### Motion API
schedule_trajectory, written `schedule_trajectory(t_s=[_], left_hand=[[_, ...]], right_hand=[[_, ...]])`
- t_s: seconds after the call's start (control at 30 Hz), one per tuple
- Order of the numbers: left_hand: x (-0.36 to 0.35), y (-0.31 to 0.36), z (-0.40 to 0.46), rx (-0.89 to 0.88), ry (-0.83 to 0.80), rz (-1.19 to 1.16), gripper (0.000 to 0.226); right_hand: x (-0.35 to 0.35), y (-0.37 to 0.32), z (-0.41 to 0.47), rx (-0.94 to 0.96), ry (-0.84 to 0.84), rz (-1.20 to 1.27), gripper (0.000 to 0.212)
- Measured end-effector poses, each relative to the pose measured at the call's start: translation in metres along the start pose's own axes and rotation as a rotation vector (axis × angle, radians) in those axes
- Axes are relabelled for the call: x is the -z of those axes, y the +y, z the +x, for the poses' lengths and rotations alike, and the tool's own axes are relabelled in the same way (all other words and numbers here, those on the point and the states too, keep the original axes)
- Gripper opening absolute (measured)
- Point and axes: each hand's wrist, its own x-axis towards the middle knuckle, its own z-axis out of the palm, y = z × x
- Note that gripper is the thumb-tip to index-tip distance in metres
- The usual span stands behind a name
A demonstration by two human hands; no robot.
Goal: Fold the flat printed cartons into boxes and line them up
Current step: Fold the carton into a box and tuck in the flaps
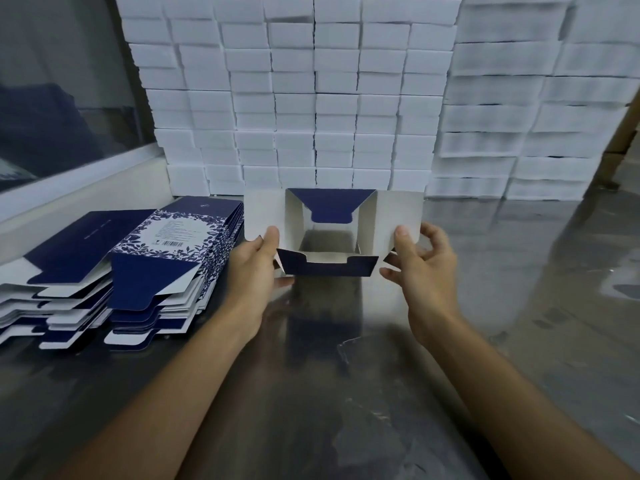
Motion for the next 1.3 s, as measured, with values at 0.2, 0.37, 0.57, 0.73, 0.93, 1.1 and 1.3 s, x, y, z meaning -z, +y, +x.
schedule_trajectory(t_s=[0.2,0.37,0.57,0.73,0.93,1.1,1.3], left_hand=[[-0.001,0.000,-0.002,-0.156,0.035,0.028,0.038],[-0.001,0.001,-0.004,-0.114,0.048,-0.055,0.030],[0.004,0.001,0.001,-0.054,0.082,-0.125,0.027],[0.008,-0.002,0.004,-0.037,0.096,-0.130,0.025],[0.009,-0.007,0.006,-0.075,0.112,-0.028,0.034],[0.007,-0.013,0.001,-0.274,0.042,0.156,0.019],[0.007,-0.018,-0.007,-0.473,-0.083,0.575,0.044]], right_hand=[[0.005,-0.003,0.004,0.053,0.099,-0.015,0.028],[0.005,0.001,0.006,0.082,-0.031,-0.108,0.049],[0.006,0.005,0.002,0.222,-0.274,-0.271,0.066],[0.015,0.010,0.005,0.264,-0.560,-0.555,0.064],[0.007,0.018,0.002,0.337,-0.257,-0.457,0.018],[0.007,0.017,0.003,0.360,-0.074,-0.415,0.008],[0.007,0.013,0.003,0.346,0.037,-0.402,0.010]])
